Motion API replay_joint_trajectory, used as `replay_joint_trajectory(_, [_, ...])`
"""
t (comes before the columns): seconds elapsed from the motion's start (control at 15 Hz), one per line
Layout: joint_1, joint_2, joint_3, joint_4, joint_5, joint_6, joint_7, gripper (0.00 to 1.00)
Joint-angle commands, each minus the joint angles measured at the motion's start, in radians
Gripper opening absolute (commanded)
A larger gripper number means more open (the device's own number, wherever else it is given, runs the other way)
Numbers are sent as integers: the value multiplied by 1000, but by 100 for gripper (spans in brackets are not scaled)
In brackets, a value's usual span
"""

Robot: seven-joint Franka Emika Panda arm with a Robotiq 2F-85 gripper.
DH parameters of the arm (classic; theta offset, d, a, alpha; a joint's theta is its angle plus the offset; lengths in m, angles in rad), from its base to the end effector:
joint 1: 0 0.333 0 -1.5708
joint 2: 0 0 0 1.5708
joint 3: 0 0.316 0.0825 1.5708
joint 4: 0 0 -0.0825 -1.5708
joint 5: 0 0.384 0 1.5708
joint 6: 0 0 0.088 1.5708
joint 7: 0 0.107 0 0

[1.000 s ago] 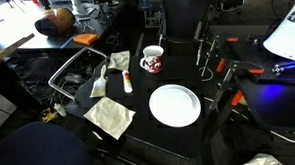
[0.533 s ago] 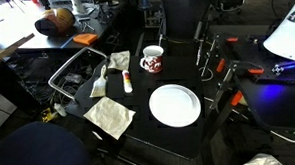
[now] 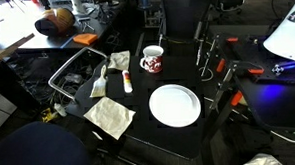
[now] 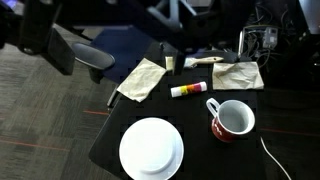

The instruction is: Move the mug to the left

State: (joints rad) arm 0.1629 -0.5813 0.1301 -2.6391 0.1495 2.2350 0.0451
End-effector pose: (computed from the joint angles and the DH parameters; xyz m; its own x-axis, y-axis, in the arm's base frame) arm 0.3622 0.1138 0.4440 0.9752 0.1425 0.1696 0.1559 -0.9854 -0.0683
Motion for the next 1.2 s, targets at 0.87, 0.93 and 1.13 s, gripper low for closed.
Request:
replay_joint_trajectory(0.87, [-104,393,-32,-94,-132,428,56,100])
replay_joint_trajectory(0.93, [-110,419,-30,-92,-152,436,76,100])
replay_joint_trajectory(1.13, [-96,416,-45,-94,-145,407,63,100])
